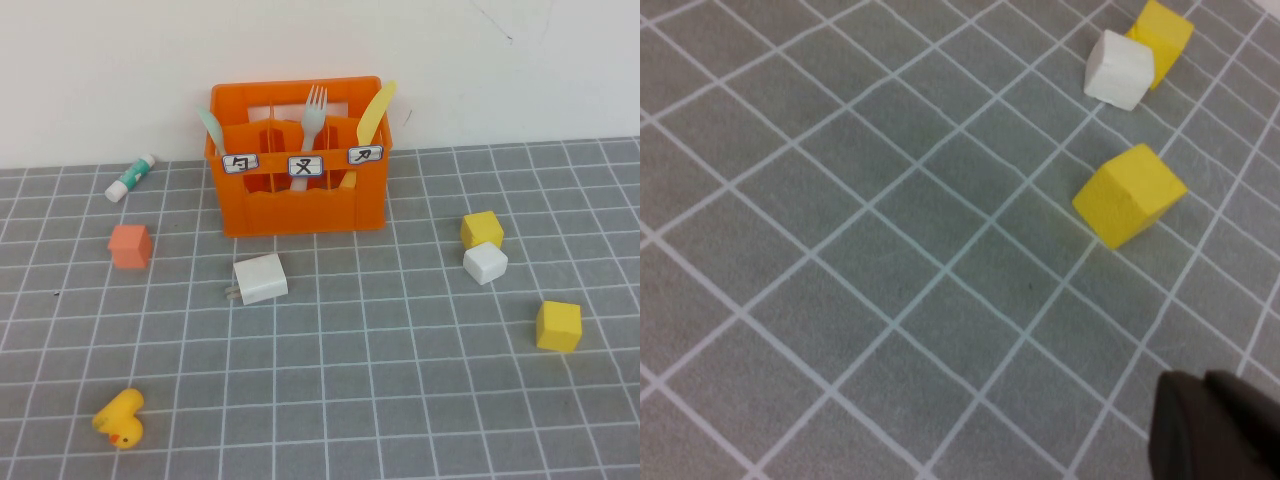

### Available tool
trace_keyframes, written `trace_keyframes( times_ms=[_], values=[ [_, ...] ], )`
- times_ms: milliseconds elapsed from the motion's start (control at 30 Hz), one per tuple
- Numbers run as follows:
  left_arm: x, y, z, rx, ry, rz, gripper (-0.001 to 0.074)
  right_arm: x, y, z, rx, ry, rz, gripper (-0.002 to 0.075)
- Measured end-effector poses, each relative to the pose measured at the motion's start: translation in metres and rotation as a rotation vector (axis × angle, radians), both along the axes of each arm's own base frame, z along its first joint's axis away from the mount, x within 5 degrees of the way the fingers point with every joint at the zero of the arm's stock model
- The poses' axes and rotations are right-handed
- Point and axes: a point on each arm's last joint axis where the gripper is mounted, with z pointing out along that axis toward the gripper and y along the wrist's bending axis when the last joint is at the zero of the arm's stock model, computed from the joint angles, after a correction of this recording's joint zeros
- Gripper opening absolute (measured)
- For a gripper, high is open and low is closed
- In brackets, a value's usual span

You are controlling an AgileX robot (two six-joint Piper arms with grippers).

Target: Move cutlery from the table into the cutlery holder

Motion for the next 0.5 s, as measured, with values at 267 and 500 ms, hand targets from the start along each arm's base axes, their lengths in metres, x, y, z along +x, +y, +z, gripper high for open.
trace_keyframes(
  times_ms=[267, 500],
  values=[
    [0.000, 0.000, -0.002, 0.001, 0.017, 0.003, -0.0001, 0.000, 0.000, 0.000, 0.000, 0.000, 0.000, 0.0000],
    [0.000, -0.002, -0.015, -0.134, 0.079, 0.040, -0.0001, 0.000, 0.000, 0.000, -0.001, 0.002, -0.001, 0.0000]
  ],
)
